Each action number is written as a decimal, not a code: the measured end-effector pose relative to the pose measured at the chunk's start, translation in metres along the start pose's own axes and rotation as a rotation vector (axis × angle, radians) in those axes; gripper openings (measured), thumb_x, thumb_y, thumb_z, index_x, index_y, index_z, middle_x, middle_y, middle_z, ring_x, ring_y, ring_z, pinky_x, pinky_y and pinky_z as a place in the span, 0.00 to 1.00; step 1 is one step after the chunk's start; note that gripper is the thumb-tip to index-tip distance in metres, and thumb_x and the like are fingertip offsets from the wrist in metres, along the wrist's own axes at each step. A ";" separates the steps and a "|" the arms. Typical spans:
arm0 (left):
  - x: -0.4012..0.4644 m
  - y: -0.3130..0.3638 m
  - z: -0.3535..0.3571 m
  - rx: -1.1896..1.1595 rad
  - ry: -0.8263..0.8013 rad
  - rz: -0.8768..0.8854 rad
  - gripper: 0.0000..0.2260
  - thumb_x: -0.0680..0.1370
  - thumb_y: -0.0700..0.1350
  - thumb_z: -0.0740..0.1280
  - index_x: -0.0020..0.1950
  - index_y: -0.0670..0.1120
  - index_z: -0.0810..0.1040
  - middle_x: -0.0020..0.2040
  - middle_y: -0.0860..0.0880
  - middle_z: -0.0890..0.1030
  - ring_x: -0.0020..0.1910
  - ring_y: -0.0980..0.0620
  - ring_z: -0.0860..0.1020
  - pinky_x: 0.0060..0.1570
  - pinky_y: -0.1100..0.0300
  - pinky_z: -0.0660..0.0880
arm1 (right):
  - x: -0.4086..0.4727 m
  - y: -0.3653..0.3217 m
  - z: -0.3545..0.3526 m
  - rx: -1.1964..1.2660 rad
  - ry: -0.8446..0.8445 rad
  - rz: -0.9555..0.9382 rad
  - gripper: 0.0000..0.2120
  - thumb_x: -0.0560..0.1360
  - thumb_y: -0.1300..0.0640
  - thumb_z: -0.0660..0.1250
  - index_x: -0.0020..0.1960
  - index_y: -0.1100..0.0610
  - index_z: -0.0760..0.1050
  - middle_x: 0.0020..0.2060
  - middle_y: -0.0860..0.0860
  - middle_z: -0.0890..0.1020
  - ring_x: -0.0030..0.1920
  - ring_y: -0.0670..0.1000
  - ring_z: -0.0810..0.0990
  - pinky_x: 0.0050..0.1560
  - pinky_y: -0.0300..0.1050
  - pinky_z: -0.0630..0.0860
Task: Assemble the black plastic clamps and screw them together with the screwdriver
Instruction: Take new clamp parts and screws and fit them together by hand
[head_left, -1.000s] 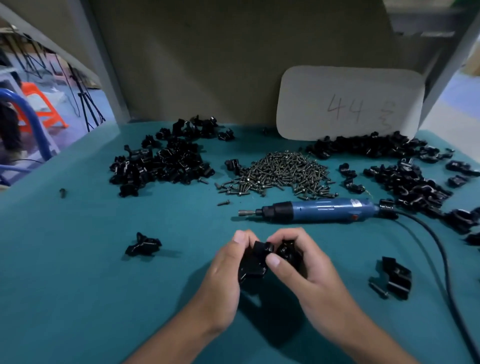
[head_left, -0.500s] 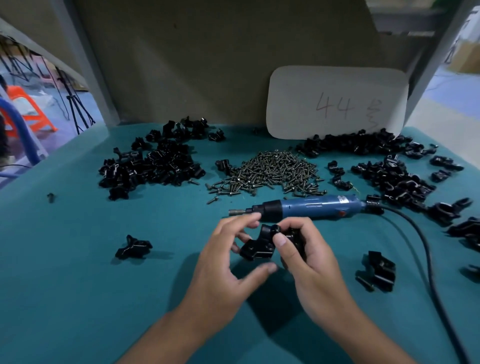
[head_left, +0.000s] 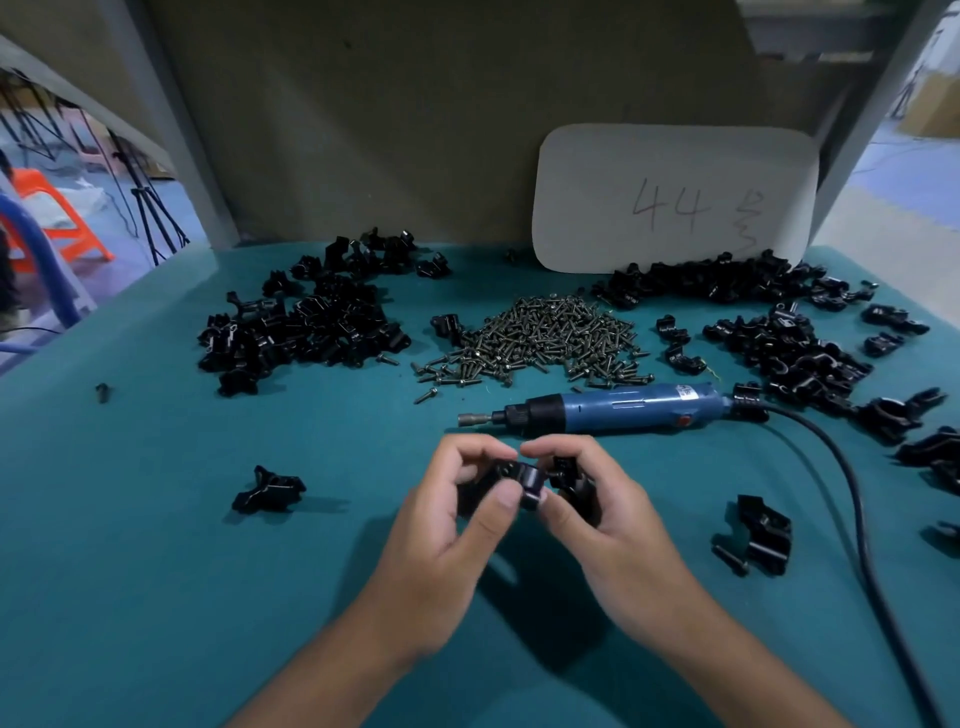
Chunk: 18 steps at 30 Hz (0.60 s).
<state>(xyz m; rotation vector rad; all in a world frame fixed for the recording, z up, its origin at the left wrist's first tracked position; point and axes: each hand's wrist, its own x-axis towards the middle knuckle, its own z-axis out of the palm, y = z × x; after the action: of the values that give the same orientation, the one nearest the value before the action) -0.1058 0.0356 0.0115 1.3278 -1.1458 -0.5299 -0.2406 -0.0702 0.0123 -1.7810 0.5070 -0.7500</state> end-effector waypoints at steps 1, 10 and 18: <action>-0.001 0.001 0.000 0.028 -0.016 0.002 0.11 0.79 0.59 0.65 0.59 0.59 0.73 0.50 0.56 0.82 0.48 0.57 0.81 0.49 0.65 0.75 | 0.000 0.000 -0.001 0.013 -0.011 0.003 0.14 0.75 0.42 0.66 0.60 0.40 0.76 0.48 0.46 0.82 0.47 0.51 0.79 0.51 0.48 0.77; -0.001 0.002 -0.002 0.023 -0.051 -0.042 0.16 0.76 0.63 0.67 0.61 0.62 0.69 0.54 0.57 0.81 0.53 0.56 0.80 0.51 0.66 0.73 | 0.000 -0.005 -0.002 0.081 -0.071 -0.028 0.15 0.75 0.45 0.71 0.61 0.43 0.76 0.53 0.46 0.82 0.54 0.48 0.81 0.55 0.41 0.77; 0.001 0.000 0.001 0.068 -0.011 -0.020 0.13 0.79 0.58 0.61 0.64 0.65 0.70 0.54 0.63 0.80 0.53 0.61 0.79 0.51 0.69 0.72 | 0.001 0.001 -0.007 0.132 -0.087 -0.014 0.24 0.78 0.57 0.62 0.70 0.37 0.71 0.55 0.41 0.80 0.48 0.39 0.77 0.51 0.39 0.73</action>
<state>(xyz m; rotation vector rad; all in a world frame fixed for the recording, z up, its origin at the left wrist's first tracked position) -0.1063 0.0343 0.0115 1.3976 -1.1700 -0.5168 -0.2445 -0.0758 0.0128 -1.6872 0.3785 -0.6972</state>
